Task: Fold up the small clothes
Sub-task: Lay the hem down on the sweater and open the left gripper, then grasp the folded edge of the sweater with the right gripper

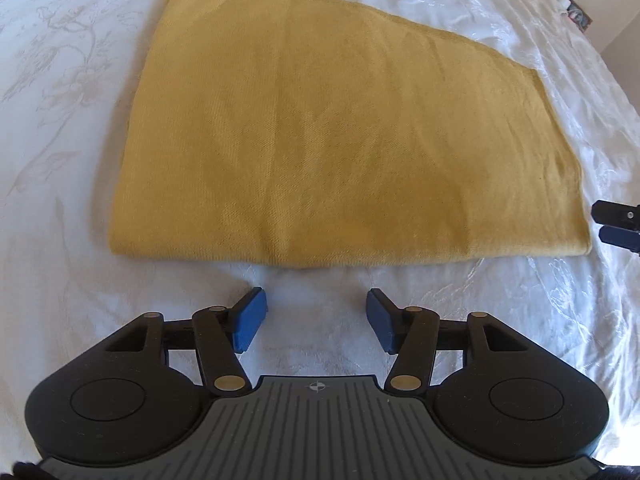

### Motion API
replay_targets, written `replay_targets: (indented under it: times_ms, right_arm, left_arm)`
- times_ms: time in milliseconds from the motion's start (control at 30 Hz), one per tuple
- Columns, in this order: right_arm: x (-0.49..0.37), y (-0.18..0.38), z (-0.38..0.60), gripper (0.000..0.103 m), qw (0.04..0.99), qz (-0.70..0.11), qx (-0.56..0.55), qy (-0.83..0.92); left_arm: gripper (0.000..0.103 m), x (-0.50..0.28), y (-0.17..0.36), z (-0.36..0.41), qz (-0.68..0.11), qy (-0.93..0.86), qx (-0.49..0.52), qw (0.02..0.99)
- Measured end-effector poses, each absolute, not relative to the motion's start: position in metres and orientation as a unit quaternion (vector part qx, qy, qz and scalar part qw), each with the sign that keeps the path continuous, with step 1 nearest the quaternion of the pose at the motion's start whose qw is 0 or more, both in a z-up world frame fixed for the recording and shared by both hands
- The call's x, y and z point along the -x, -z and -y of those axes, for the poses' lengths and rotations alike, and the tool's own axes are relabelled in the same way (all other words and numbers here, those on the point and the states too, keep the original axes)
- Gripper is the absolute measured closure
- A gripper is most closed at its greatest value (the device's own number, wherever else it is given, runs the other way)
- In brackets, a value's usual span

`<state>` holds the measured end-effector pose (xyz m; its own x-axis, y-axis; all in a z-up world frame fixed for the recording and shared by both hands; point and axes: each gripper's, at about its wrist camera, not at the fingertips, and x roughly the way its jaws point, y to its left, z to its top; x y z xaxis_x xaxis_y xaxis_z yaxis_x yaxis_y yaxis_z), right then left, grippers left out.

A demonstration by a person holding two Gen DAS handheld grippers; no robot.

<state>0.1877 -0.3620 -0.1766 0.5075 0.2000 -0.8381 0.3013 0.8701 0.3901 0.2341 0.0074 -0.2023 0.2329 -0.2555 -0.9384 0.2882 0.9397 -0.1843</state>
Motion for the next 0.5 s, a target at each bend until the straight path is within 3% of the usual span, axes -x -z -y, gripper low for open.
replay_targets:
  times_ms: [233, 367, 500]
  right_arm:
    - [-0.196, 0.179, 0.389, 0.01, 0.824, -0.488, -0.288, 0.026]
    - [-0.198, 0.181, 0.397, 0.01, 0.817, -0.487, -0.307, 0.031]
    - [-0.195, 0.186, 0.4, 0.01, 0.808, -0.491, -0.324, 0.026]
  left_arm:
    - [0.046, -0.225, 0.205, -0.015, -0.606, 0.151, 0.011, 0.781]
    - [0.039, -0.225, 0.207, -0.01, -0.622, 0.138, 0.014, 0.77]
    - [0.037, -0.222, 0.209, 0.01, -0.648, 0.122, -0.044, 0.751]
